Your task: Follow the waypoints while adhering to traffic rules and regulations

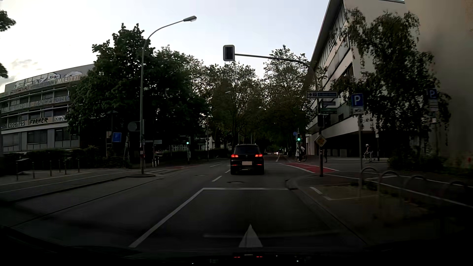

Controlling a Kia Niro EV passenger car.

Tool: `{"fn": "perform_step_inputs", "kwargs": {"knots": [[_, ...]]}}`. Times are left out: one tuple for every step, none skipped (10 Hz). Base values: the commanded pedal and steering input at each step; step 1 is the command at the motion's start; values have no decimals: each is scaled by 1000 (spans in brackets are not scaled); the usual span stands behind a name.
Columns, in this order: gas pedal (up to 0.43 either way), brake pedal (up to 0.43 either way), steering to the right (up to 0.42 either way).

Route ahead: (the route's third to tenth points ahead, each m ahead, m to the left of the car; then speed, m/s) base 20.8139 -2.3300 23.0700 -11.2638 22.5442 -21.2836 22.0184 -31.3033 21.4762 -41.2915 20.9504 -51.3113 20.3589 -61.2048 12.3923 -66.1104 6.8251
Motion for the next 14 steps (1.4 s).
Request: {"fn": "perform_step_inputs", "kwargs": {"knots": [[0, 134, -3], [0, 134, -3], [0, 140, -3], [0, 146, -2], [0, 152, -2], [0, 159, -3], [0, 165, -3], [0, 165, -3], [0, 165, -2], [0, 171, -2], [0, 171, -1], [0, 171, -1], [0, 177, 0], [0, 177, 0]]}}
